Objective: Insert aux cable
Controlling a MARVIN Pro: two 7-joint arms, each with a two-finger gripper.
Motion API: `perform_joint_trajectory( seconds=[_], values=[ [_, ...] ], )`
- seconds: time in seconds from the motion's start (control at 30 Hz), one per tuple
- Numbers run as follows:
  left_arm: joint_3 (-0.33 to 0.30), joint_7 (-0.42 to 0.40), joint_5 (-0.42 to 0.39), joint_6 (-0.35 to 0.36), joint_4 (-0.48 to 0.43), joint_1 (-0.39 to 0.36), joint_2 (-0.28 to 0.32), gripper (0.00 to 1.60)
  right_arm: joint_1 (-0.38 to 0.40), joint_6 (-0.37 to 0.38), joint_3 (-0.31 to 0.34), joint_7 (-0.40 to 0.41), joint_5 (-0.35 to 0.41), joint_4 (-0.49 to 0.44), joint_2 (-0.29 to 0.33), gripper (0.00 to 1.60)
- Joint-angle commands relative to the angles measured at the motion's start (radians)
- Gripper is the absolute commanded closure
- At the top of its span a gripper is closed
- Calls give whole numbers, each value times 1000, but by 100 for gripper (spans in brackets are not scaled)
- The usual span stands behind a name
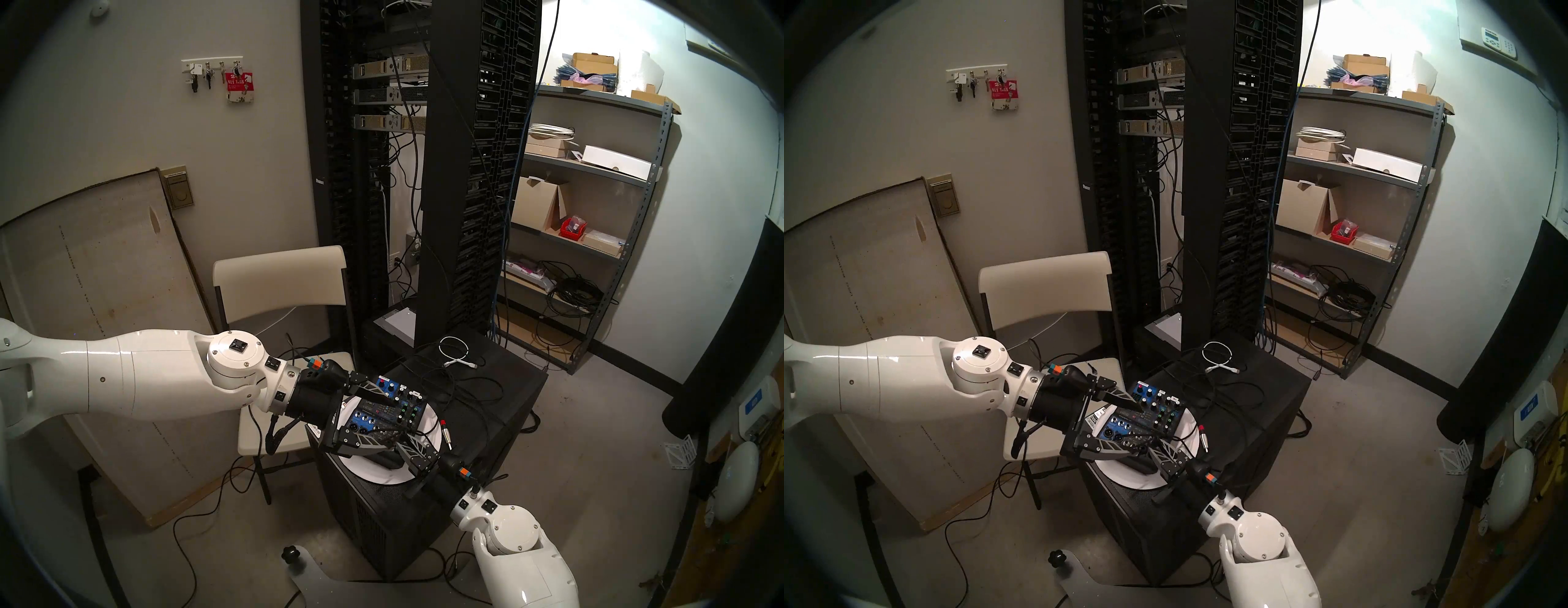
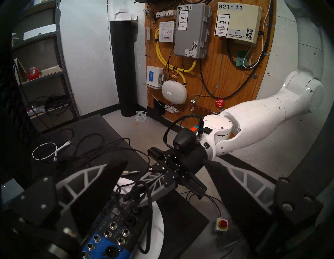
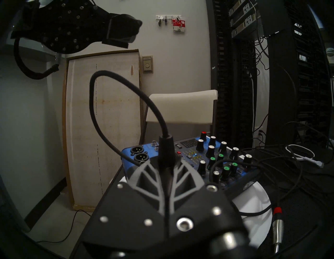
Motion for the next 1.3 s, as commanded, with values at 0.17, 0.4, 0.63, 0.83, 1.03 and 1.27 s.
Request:
perform_joint_trajectory(
  seconds=[0.17,0.4,0.63,0.83,1.03,1.27],
  values=[
    [-12,47,6,13,-23,-9,16,36,9,-9,-12,-15,-6,7,-2,160],
    [-35,83,9,9,-22,-38,61,1,12,-15,-9,-19,-11,20,-1,160],
    [-61,99,9,13,-21,-74,108,0,12,-23,-9,-21,-19,32,1,160],
    [-78,109,5,17,-18,-90,134,4,13,-38,-10,-25,-30,51,1,160],
    [-88,133,-1,21,-20,-99,157,0,15,-49,-13,-34,-44,65,0,160],
    [-92,138,-4,26,-19,-106,171,0,20,-59,-12,-39,-43,80,-1,160]
  ],
)
